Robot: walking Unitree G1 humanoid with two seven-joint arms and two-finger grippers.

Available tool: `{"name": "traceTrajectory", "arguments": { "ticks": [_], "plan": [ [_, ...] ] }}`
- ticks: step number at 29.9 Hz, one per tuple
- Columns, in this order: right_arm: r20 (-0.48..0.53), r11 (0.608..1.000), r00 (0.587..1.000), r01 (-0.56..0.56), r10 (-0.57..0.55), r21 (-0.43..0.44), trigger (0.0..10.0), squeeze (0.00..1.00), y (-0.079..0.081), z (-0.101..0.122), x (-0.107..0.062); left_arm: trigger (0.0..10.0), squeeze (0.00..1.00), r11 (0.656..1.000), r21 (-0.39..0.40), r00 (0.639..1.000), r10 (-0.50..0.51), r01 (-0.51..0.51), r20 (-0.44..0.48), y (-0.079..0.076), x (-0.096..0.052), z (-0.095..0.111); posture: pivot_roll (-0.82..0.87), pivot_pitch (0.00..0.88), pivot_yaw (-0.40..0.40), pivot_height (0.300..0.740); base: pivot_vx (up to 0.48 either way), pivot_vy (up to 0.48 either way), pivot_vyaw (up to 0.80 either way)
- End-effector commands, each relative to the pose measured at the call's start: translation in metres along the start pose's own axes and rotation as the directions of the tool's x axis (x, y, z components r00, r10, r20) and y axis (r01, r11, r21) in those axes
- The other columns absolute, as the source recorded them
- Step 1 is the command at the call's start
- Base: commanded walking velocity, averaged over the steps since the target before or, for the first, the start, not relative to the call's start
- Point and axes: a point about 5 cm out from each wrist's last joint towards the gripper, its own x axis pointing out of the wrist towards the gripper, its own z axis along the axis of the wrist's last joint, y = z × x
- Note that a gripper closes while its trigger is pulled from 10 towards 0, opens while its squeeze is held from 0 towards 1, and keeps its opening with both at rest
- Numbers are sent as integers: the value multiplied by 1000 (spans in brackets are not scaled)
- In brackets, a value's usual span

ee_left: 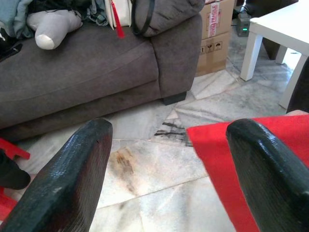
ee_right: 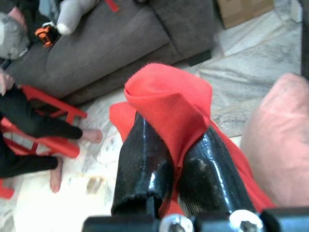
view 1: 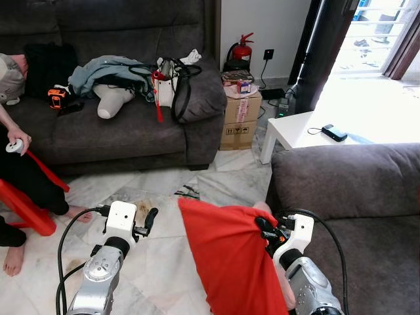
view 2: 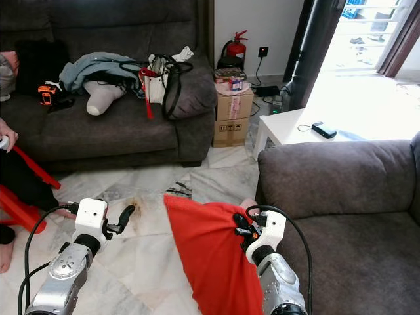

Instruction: Move the pillow to the sofa from floor

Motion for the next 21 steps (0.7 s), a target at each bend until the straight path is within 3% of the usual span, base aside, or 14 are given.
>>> {"name": "traceTrajectory", "arguments": {
  "ticks": [1,7,21],
  "plan": [
    [88,994,993,-70,77,-87,10000,0,7,29,10,10000,0,1000,10,1000,-6,6,11,0,1,2,76,0,-29,740,0,0,0],
    [86,996,995,-42,49,-76,10000,0,3,29,9,10000,0,1000,7,1000,-7,7,10,0,1,1,75,0,-29,740,0,0,0],
    [78,997,996,-40,45,-67,10000,0,4,27,10,10000,0,1000,5,1000,-10,10,13,-1,1,1,72,0,-30,740,0,0,-796]
  ]
}}
